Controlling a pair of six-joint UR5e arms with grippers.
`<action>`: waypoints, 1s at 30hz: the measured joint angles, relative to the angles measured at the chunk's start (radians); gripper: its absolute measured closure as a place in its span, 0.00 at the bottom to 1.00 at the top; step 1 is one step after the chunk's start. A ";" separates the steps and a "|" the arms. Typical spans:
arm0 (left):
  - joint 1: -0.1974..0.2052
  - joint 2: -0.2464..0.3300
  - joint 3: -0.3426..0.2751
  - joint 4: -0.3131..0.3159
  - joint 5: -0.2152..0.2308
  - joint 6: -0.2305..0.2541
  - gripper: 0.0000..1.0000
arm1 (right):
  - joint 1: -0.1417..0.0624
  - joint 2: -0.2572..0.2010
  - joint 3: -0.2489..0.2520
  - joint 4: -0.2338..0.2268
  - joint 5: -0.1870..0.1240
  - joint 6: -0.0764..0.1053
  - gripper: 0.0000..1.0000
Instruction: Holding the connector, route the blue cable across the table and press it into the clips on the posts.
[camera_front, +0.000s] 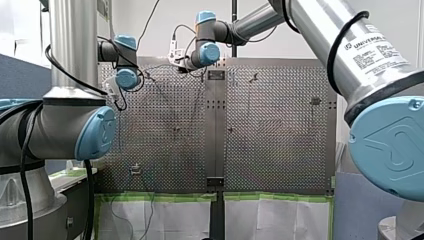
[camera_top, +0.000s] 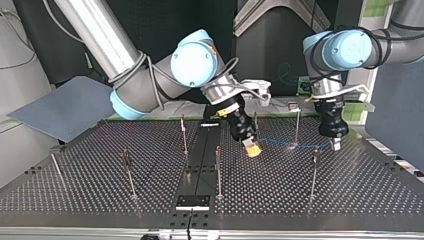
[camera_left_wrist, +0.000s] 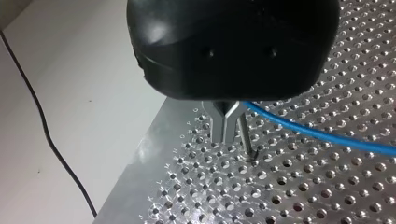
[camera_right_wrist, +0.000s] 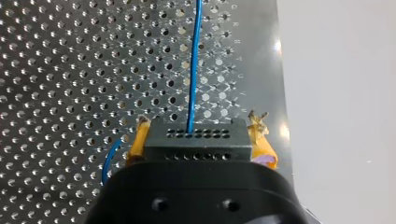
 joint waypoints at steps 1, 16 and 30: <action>0.001 -0.002 0.001 0.000 0.002 -0.001 1.00 | 0.000 0.002 -0.001 0.001 0.001 0.001 1.00; 0.029 -0.063 0.027 0.040 0.047 -0.009 1.00 | -0.006 0.033 -0.001 0.005 0.019 0.027 1.00; 0.074 -0.098 0.103 0.069 0.095 -0.045 1.00 | -0.016 0.065 -0.021 -0.001 0.015 0.019 1.00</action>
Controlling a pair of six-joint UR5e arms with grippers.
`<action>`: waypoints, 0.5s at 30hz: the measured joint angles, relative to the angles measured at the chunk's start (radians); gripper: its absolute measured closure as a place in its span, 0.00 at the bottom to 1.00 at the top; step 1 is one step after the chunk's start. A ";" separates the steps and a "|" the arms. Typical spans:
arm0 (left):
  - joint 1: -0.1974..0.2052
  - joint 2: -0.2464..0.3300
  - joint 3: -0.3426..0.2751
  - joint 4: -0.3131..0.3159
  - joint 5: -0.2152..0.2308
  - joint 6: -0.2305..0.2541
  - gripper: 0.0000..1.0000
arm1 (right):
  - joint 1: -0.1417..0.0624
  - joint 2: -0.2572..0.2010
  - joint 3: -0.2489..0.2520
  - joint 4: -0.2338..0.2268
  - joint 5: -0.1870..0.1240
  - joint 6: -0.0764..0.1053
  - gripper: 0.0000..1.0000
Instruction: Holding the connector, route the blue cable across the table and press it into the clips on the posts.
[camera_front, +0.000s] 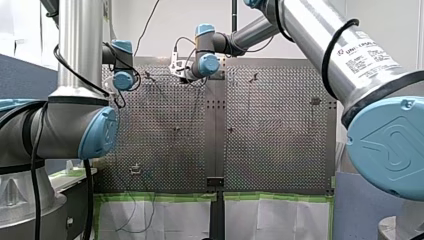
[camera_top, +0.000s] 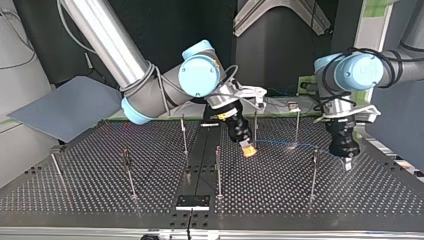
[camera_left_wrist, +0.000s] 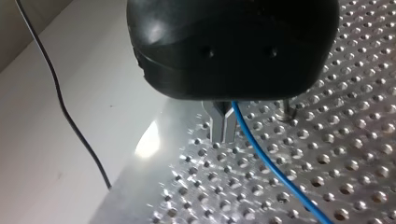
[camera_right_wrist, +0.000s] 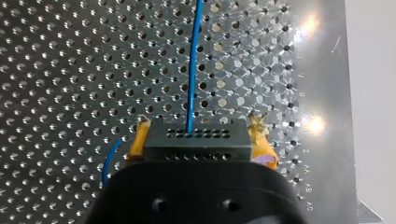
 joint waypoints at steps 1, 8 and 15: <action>0.002 -0.007 0.004 0.001 0.007 -0.001 1.00 | -0.001 0.001 -0.002 0.000 0.000 0.000 1.00; 0.015 -0.075 0.055 0.013 0.040 -0.015 1.00 | -0.008 0.002 -0.013 0.000 0.002 -0.001 1.00; 0.028 -0.128 0.090 0.011 0.049 -0.022 1.00 | -0.015 0.003 -0.017 -0.002 0.003 -0.004 1.00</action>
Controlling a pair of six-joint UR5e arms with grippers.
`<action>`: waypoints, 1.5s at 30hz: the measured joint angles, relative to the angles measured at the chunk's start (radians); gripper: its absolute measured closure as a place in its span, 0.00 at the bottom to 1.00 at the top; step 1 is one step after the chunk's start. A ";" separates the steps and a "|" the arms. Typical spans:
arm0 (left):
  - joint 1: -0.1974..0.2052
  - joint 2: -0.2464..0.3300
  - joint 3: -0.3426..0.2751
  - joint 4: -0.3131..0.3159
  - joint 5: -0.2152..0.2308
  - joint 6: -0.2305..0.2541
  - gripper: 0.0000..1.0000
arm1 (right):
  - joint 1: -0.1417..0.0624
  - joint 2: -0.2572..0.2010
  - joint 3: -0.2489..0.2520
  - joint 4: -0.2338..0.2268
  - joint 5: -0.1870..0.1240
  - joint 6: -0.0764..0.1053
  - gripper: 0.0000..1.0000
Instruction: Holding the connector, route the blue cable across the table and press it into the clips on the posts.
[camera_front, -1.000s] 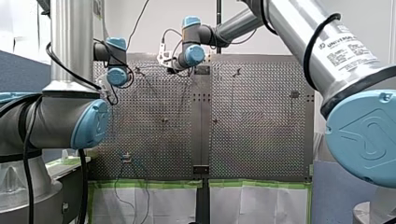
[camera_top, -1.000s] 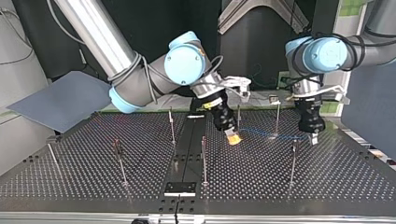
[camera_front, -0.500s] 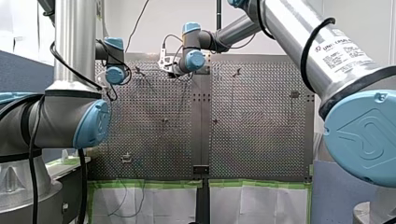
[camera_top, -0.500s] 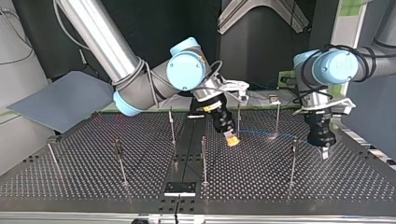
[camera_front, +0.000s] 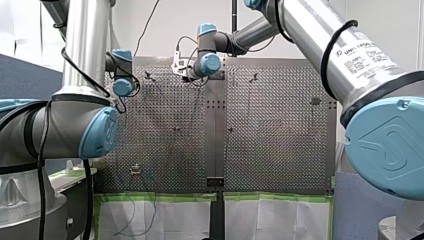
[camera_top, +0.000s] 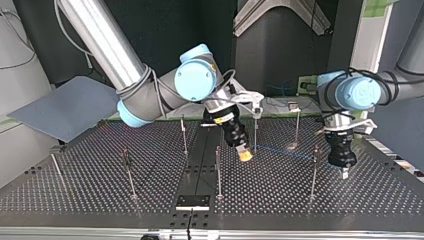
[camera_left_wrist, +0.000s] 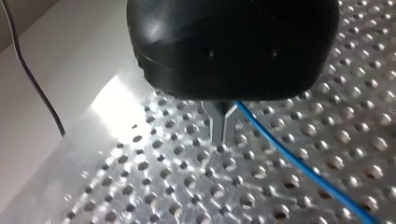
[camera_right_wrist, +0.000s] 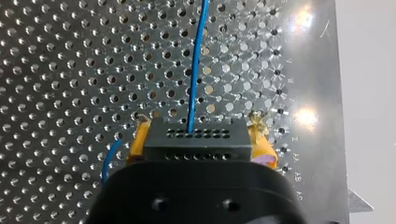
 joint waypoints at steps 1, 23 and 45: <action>0.002 -0.002 0.001 -0.003 0.000 0.000 1.00 | -0.001 0.000 -0.001 0.000 -0.001 0.000 1.00; 0.009 0.052 -0.041 -0.182 -0.047 0.037 0.00 | -0.003 0.003 -0.019 0.000 -0.002 -0.008 1.00; 0.004 0.279 -0.217 -0.265 0.092 -0.061 0.00 | -0.003 0.003 -0.031 0.007 -0.002 -0.010 1.00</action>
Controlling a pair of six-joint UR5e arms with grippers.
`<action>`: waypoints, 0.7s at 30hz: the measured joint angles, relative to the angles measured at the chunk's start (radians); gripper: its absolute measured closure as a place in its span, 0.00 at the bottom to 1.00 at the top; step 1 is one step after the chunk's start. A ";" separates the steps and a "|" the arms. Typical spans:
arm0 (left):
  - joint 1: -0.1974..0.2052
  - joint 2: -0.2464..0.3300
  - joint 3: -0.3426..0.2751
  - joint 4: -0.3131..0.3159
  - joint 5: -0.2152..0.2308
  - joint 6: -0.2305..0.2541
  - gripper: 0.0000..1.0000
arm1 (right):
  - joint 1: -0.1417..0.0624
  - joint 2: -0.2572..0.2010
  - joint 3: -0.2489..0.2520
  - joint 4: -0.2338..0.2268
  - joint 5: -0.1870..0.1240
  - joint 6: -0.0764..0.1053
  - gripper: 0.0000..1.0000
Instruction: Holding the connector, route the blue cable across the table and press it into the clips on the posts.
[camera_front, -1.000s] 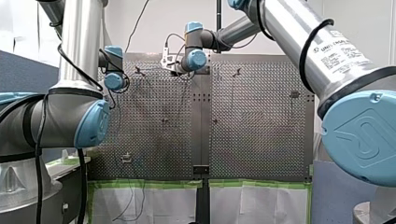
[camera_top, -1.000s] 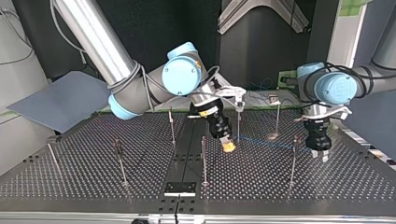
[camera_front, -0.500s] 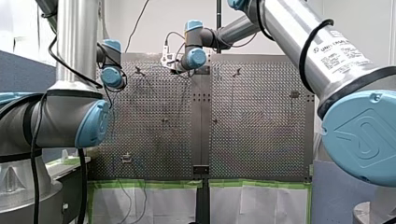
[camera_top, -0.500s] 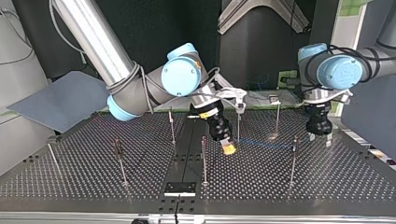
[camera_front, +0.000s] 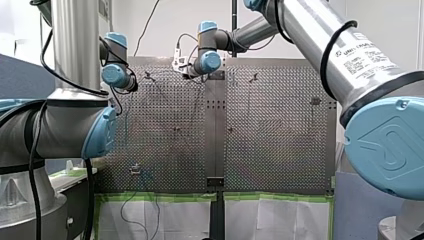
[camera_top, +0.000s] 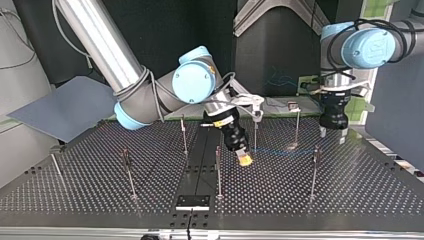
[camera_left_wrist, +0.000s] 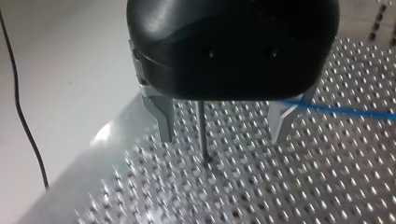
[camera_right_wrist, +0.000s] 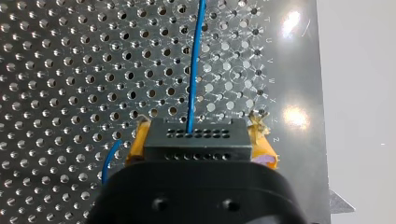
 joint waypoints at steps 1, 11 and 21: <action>-0.001 0.010 -0.003 -0.002 0.002 0.000 0.00 | 0.000 0.000 0.000 0.000 0.000 0.000 1.00; -0.017 0.086 -0.008 -0.055 0.021 0.070 0.00 | 0.000 0.000 -0.012 0.008 0.005 0.004 1.00; -0.043 0.093 -0.008 -0.115 0.075 0.174 0.00 | -0.003 0.000 -0.013 0.010 0.011 0.009 1.00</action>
